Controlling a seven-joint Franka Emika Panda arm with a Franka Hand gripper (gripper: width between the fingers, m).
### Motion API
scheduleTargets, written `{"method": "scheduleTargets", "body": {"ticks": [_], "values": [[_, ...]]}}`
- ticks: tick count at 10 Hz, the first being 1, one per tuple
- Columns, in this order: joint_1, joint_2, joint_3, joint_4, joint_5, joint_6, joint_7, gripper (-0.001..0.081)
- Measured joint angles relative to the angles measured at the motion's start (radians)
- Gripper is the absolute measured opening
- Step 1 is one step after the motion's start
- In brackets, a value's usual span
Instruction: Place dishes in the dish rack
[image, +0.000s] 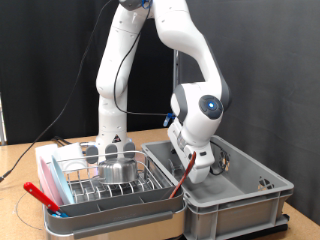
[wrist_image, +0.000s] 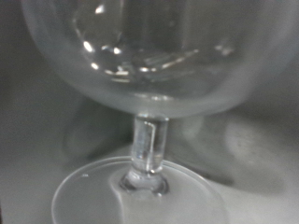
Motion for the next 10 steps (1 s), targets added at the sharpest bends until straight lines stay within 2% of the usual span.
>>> {"method": "scheduleTargets", "body": {"ticks": [3,10], "values": [[-0.002,-0.025,0.018,-0.022,0.030,0.010,-0.005,0.0811],[-0.014,-0.069,0.044,-0.042,0.136,0.032,-0.105,0.0811]]}}
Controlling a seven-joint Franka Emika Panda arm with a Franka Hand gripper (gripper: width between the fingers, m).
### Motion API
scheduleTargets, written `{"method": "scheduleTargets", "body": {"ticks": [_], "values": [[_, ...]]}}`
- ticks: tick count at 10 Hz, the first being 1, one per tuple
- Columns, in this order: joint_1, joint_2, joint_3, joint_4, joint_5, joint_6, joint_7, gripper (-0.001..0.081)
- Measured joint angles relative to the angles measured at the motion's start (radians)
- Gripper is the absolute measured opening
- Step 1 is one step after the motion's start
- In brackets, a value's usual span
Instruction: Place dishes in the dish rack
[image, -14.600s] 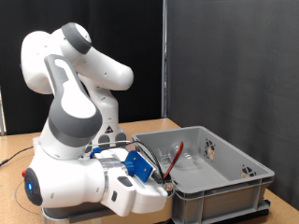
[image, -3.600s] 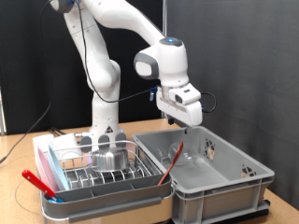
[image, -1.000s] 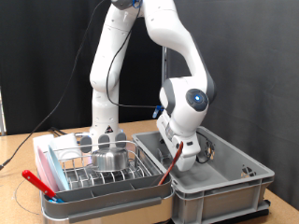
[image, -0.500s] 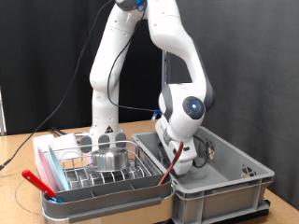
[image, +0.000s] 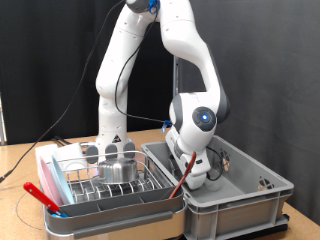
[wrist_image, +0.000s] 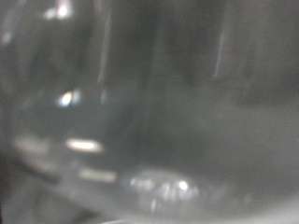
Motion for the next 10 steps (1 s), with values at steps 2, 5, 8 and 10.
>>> {"method": "scheduleTargets", "body": {"ticks": [2,5,8,10], "values": [[-0.006,0.000,0.006,-0.005,0.035,0.002,-0.041,0.0811],[-0.012,0.000,0.013,-0.010,0.058,-0.001,-0.069,0.0527],[-0.015,0.000,0.013,-0.014,0.059,-0.001,-0.070,0.0332],[-0.021,-0.001,0.013,-0.012,0.064,0.003,-0.070,0.0106]]}}
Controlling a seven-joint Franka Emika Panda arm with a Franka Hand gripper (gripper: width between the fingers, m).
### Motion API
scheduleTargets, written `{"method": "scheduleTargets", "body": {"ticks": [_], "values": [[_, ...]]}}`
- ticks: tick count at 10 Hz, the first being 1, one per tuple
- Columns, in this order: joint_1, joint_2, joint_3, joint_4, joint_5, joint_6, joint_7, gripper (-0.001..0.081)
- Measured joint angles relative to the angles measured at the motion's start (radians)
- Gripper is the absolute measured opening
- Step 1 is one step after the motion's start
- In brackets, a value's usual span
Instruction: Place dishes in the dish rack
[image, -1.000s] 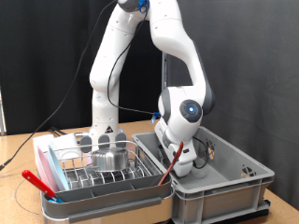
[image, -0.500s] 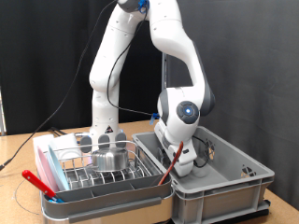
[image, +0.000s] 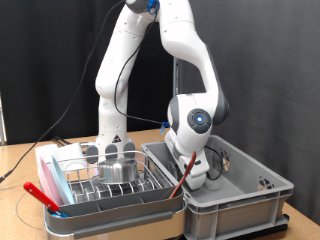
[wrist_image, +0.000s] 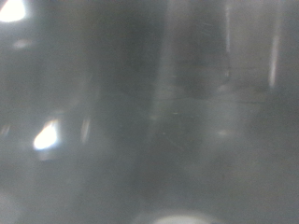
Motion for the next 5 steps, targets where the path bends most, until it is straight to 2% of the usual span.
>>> {"method": "scheduleTargets", "body": {"ticks": [3,5], "values": [[-0.004,0.002,-0.001,0.000,0.004,0.002,-0.015,0.0106],[-0.003,0.031,-0.014,0.003,0.021,0.047,-0.044,0.0106]]}}
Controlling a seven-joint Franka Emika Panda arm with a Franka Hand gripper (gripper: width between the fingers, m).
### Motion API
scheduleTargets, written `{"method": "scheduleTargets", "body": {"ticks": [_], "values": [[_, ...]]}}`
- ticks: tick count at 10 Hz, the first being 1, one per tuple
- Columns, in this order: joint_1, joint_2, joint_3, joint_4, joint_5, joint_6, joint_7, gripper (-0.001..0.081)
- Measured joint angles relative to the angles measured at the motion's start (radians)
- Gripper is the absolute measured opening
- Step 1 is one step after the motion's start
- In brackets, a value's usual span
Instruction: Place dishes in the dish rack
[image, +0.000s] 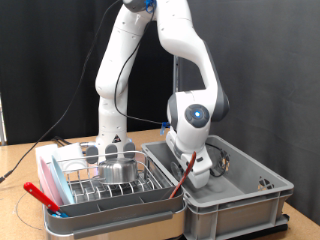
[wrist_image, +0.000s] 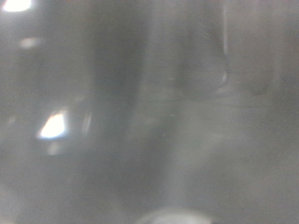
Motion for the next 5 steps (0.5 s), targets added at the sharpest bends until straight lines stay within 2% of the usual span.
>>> {"method": "scheduleTargets", "body": {"ticks": [2,5], "values": [[0.008,0.085,-0.034,0.000,-0.018,0.082,0.007,0.0106],[0.023,0.226,-0.077,-0.002,-0.185,0.191,0.129,0.0106]]}}
